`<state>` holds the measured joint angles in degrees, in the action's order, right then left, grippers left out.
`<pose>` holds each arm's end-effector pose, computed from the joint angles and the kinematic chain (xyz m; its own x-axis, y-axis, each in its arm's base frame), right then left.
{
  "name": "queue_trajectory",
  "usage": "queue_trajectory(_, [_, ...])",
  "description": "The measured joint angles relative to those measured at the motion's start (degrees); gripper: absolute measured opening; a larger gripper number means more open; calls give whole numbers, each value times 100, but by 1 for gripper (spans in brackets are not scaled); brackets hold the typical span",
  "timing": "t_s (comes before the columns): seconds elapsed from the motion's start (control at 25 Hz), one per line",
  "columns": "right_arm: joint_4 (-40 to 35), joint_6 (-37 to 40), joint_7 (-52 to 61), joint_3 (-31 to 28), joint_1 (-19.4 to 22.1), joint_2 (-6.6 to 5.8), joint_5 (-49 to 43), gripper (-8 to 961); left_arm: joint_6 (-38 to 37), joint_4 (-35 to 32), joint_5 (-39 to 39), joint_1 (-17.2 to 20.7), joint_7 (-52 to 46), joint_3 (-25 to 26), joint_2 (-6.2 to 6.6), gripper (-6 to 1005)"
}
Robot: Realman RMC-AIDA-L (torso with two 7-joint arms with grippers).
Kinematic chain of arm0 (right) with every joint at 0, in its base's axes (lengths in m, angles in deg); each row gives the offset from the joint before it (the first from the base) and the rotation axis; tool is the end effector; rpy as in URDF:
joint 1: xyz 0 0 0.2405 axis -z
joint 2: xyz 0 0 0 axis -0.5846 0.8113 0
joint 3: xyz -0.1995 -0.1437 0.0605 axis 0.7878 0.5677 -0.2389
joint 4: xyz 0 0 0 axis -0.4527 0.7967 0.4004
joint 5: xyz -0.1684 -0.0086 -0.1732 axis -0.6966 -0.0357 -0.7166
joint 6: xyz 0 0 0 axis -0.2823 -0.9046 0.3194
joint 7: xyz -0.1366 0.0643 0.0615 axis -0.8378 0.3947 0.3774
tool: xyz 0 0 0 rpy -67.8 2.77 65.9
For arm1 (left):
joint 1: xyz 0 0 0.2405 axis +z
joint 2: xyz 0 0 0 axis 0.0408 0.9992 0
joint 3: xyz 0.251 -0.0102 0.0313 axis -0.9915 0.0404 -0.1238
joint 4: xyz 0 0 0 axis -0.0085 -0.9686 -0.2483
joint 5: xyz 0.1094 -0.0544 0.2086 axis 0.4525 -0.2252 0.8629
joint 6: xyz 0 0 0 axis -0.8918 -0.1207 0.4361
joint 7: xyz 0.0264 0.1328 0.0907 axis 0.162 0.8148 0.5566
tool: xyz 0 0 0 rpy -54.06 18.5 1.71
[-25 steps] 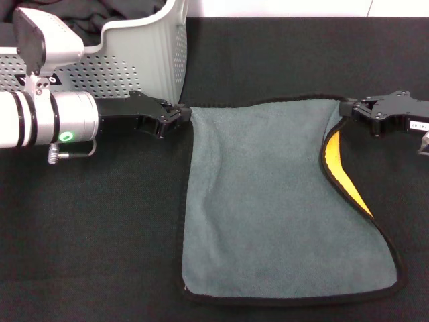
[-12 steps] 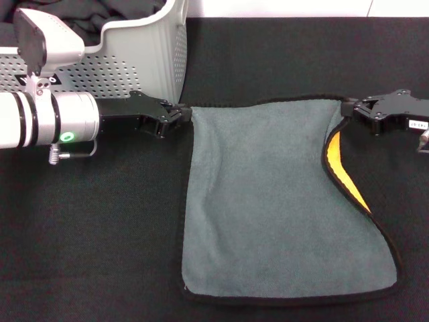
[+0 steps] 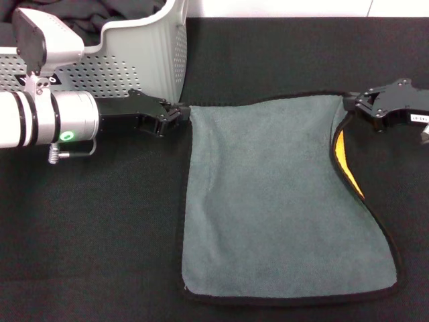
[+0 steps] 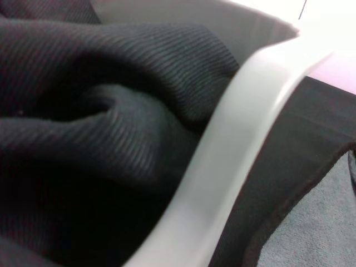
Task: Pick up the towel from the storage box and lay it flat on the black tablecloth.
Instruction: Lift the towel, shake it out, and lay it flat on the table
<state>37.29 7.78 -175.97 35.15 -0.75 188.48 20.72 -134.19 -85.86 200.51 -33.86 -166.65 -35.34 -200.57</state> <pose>0.2650 0.4351 -0.0146 0.8640 -0.2807 -0.4179 -0.4471 -0.8093 -0.3808 -0.2757 0.4150 -0.0454 0.7916 0.4533 0.4097 0.5846 -0.7569 -0.2921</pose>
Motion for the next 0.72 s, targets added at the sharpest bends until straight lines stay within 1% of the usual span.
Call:
queue_trajectory(0.2, [-81,-27,-351,0,-90,-15,-284,7,0,8,0,-7,0,-7,-27,51])
queue_trajectory(0.32, [-109,-31,-552,1,-144,20,-541,7,0,9,1,-10,-3,-24,-35,51])
queue_trajectory(0.56, [-115,-19,-737,-6,-147,33,-559,6,-1,9,1,0,-23,-34,-52,52])
queue_trajectory(0.72, [-115,-45,-754,-64,-117,-5,-519,6,-1,9,1,14,-26,-26,-54,52])
